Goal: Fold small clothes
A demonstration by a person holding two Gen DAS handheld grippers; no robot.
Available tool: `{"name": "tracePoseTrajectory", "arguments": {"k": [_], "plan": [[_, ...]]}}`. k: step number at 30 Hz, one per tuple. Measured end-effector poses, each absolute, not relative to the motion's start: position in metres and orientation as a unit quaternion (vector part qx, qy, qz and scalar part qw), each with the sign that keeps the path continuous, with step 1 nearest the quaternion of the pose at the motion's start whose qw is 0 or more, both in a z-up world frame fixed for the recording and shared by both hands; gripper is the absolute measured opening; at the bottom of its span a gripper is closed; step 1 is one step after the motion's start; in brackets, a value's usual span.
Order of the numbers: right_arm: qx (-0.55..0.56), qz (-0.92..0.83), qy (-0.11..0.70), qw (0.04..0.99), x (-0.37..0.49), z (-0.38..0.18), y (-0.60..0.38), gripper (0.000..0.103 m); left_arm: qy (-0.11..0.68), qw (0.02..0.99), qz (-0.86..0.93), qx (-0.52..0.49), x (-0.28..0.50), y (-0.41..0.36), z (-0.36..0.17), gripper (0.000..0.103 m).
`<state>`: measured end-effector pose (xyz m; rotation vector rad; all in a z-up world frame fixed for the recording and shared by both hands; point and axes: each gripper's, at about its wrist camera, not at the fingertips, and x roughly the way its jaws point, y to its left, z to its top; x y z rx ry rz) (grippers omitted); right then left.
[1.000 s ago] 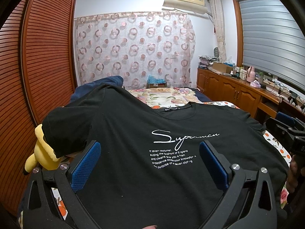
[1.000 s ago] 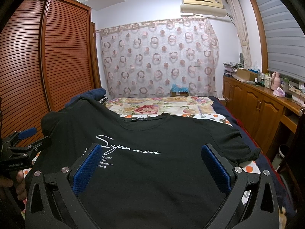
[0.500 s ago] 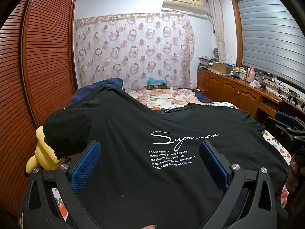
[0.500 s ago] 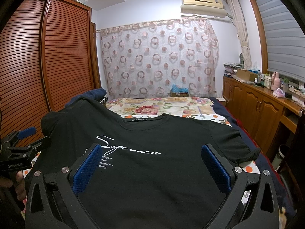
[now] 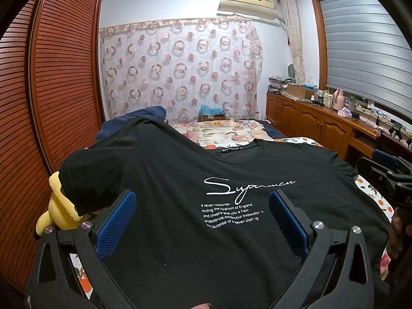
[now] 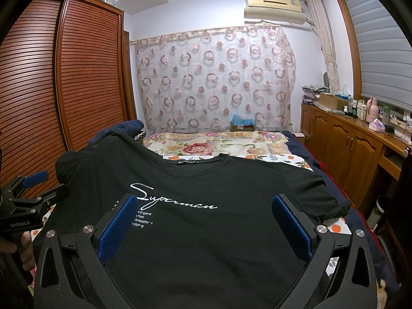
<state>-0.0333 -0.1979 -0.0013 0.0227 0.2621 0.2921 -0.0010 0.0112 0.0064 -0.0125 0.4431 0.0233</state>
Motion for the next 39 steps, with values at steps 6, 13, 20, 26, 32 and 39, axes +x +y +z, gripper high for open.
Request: {"name": "tracePoseTrajectory", "arguments": {"k": [6,13,20,26,32,39], "plan": [[0.012,0.145,0.130,0.981,-0.034,-0.001,-0.198,0.103,0.219,0.976,0.012,-0.005,-0.001,0.011,0.006,0.103],[0.012,0.146,0.130,0.981,-0.034,-0.001,-0.198,0.103,0.219,0.976,0.012,-0.004,-0.002,0.010,0.006,0.103],[0.008,0.159,0.140,0.977,-0.029,-0.003,-0.195,0.103,0.224,0.974,0.012,-0.006,-0.001,0.012,0.010,0.103],[-0.008,0.174,0.160,0.972,-0.019,-0.010,-0.186,0.103,0.239,0.971,0.026,-0.005,0.003,0.023,0.002,0.103],[-0.011,0.184,0.168,0.968,-0.012,-0.005,-0.191,0.103,0.246,0.969,0.037,-0.010,0.005,0.038,-0.004,0.103],[-0.019,0.210,0.190,0.959,0.006,-0.009,-0.187,0.103,0.258,0.965,0.048,-0.010,0.013,0.070,-0.007,0.103]]}}
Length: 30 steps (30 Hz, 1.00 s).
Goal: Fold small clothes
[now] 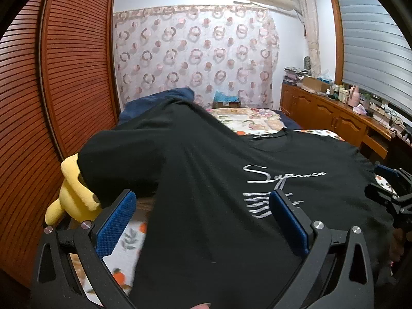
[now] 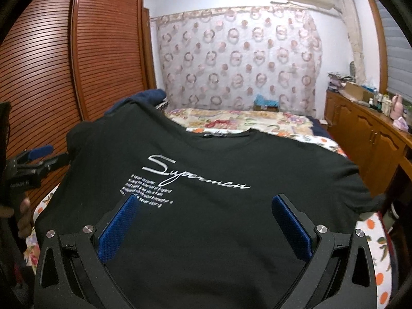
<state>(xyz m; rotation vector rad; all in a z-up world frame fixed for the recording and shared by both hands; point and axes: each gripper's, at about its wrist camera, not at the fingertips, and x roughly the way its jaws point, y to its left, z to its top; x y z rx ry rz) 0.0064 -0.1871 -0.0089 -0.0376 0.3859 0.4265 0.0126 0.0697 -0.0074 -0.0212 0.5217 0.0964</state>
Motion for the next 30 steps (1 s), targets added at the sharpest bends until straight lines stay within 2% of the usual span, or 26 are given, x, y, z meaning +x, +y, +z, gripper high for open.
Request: {"name": "tracePoseTrajectory", "arguments": {"k": [14,19,27,29,30], "plan": [[-0.024,0.247,0.224,0.943,0.040,-0.010,-0.187,0.103,0.294,0.954,0.047,-0.027,0.057,0.176,0.012,0.100],[-0.027,0.249,0.233,0.940,0.049,-0.010,-0.181,0.103,0.329,0.941,0.051,-0.062,0.085,0.212,0.004,0.070],[-0.027,0.243,0.229,0.942,0.049,-0.010,-0.175,0.103,0.361,0.926,0.081,-0.078,0.129,0.243,-0.011,0.070],[-0.027,0.243,0.227,0.943,0.046,-0.012,-0.173,0.103,0.364,0.925,0.066,-0.086,0.131,0.246,-0.015,0.056],[-0.028,0.243,0.226,0.943,0.045,-0.012,-0.172,0.103,0.366,0.924,0.057,-0.091,0.131,0.247,-0.015,0.043]]}}
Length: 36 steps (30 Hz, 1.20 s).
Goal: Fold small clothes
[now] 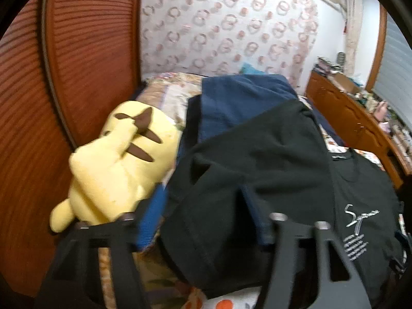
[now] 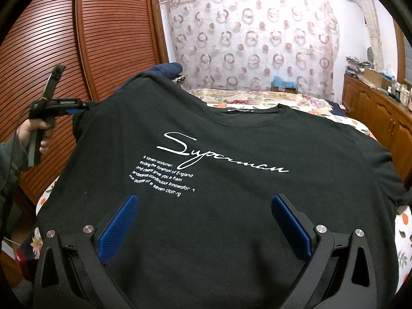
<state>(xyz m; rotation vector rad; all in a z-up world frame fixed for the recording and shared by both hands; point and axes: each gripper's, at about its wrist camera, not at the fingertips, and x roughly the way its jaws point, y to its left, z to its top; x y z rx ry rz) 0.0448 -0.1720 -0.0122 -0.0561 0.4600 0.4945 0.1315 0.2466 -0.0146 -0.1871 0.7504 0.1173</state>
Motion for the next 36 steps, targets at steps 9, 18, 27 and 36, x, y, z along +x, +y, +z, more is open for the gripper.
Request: {"name": "tracePoseTrajectory", "arguments": {"k": [9,18,27,36], "plan": [[-0.023,0.244,0.223,0.943,0.042,-0.015,-0.171,0.103,0.341,0.938,0.059,-0.025,0.120,0.226,0.008,0.006],[-0.022,0.245,0.224,0.943,0.043,-0.015,-0.172,0.103,0.300,0.953,0.026,0.008,0.115,0.188,0.050,0.005],[-0.018,0.247,0.228,0.942,0.045,-0.015,-0.174,0.103,0.275,0.957,-0.072,0.057,0.138,0.081,0.095,0.006],[-0.013,0.250,0.234,0.939,0.048,-0.015,-0.177,0.103,0.297,0.948,-0.100,0.057,0.131,0.075,0.076,0.061]]}}
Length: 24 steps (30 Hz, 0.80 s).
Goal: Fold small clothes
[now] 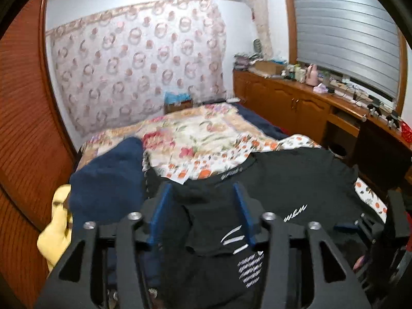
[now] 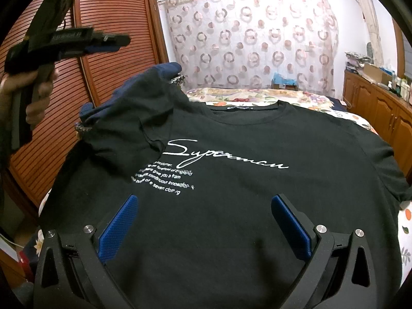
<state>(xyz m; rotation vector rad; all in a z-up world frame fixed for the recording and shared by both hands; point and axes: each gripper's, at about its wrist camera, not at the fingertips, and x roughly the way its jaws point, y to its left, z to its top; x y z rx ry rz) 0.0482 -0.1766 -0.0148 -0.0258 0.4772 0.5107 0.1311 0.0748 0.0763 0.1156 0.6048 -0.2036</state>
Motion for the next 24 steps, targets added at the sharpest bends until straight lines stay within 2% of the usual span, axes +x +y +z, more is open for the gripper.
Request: {"name": "tracePoseTrajectory", "arguments": {"k": [1,3,9,16,24], "plan": [[-0.012,0.250,0.234,0.939,0.049,-0.015,-0.176,0.103,0.300,0.947,-0.097,0.055,0.128,0.079,0.072,0.070],[-0.012,0.250,0.235,0.939,0.049,-0.015,-0.176,0.103,0.304,0.947,-0.092,0.052,0.121,0.082,0.059,0.077],[-0.011,0.256,0.239,0.937,0.051,-0.014,-0.178,0.102,0.321,0.945,-0.061,0.027,0.090,0.096,0.011,0.077],[-0.023,0.285,0.262,0.922,0.061,-0.006,-0.176,0.089,0.362,0.930,-0.054,0.018,0.073,0.098,-0.044,0.077],[-0.074,0.330,0.237,0.911,0.084,0.031,-0.151,0.082,0.400,0.915,-0.044,0.011,0.083,0.106,-0.066,0.077]]}}
